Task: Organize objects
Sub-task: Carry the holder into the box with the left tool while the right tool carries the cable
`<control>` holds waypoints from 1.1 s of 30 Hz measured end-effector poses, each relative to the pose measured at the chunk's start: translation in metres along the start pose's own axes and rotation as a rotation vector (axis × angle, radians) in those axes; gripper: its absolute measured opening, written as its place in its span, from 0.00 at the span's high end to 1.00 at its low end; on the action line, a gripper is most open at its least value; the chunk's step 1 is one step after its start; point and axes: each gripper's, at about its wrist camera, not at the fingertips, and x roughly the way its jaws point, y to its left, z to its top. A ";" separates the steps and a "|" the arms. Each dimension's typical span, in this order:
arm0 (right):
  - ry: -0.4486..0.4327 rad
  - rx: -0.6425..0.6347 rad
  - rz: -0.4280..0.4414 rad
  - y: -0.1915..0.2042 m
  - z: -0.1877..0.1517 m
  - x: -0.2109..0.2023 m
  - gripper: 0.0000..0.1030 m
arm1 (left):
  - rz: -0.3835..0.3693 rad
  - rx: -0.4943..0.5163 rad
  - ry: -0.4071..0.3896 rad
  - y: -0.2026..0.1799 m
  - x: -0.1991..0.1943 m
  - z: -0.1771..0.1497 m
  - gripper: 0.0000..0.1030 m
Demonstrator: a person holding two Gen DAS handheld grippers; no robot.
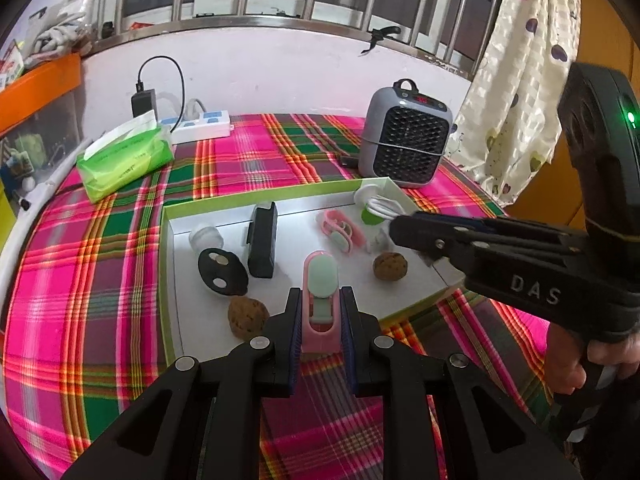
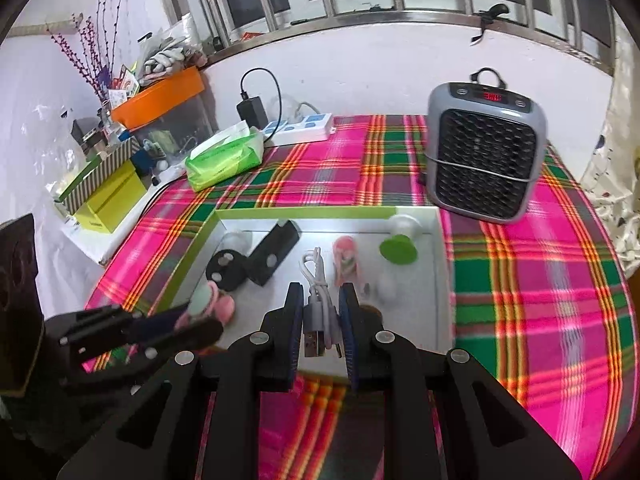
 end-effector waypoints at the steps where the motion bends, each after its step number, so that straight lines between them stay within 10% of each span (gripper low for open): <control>1: 0.007 -0.006 0.006 0.000 0.002 0.003 0.81 | 0.000 -0.002 0.003 0.001 0.002 0.001 0.85; 33: 0.178 -0.054 0.042 -0.001 0.019 0.080 0.81 | 0.014 0.003 0.101 0.005 0.048 0.005 0.85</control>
